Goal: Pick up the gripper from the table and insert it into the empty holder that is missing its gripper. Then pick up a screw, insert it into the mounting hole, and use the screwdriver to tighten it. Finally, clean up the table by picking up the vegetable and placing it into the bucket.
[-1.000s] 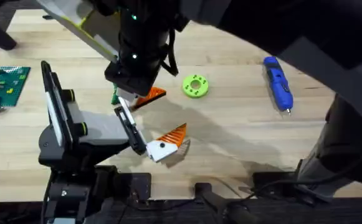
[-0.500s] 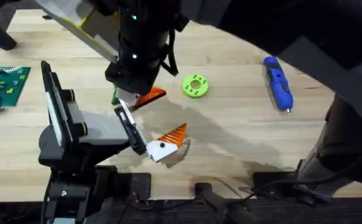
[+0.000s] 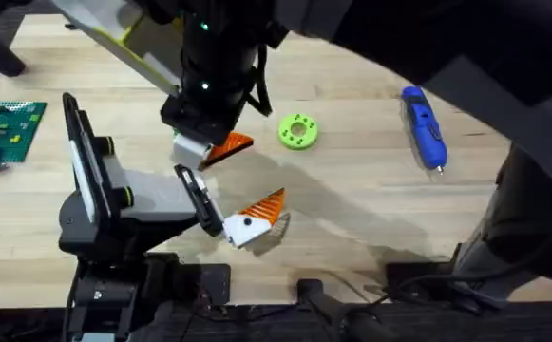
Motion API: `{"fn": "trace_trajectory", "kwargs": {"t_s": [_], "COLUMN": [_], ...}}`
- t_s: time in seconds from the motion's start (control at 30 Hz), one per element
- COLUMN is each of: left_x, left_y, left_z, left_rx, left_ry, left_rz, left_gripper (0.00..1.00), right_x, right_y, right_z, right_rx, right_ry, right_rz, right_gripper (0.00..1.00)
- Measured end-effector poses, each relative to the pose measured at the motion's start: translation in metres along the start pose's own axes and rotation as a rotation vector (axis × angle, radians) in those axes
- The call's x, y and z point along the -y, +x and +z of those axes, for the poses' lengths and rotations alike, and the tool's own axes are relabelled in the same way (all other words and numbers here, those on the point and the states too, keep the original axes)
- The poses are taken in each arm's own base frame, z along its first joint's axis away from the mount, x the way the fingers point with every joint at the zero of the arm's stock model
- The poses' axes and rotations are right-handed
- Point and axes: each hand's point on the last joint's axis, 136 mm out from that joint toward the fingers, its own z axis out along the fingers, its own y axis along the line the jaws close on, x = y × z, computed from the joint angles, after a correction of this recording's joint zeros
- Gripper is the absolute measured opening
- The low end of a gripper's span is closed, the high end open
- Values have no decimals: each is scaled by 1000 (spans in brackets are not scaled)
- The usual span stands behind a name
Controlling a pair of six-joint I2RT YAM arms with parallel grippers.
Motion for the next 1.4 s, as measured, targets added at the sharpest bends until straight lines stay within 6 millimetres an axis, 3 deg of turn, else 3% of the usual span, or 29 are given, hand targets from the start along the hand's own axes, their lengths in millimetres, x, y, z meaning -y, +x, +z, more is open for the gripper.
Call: {"fn": "trace_trajectory", "kwargs": {"t_s": [0.27,0.47,0.53,0.7,0.77,0.93,0.97,1.23,1.4], "left_x": [0,0,0,0,1,1,1,1,1], "left_y": [0,0,0,0,0,0,0,0,0], "left_z": [0,0,0,0,0,0,0,0,0], "left_rx": [0,0,0,0,0,0,0,0,0], "left_ry": [1,2,3,3,3,3,3,3,3], "left_rz": [0,0,0,0,-1,2,6,7,7], "left_gripper": [985,985,985,986,853,91,30,12,11], "right_x": [8,10,10,10,11,20,24,80,110], "right_y": [0,0,0,-1,0,15,19,68,99], "right_z": [-6,-15,-16,-16,-16,-25,-30,-81,-80], "right_rx": [13,34,36,37,35,1,-3,-22,-83], "right_ry": [11,18,18,18,19,22,26,85,101], "right_rz": [15,21,20,20,22,53,67,293,439], "right_gripper": [781,897,984,994,994,993,993,994,994]}}
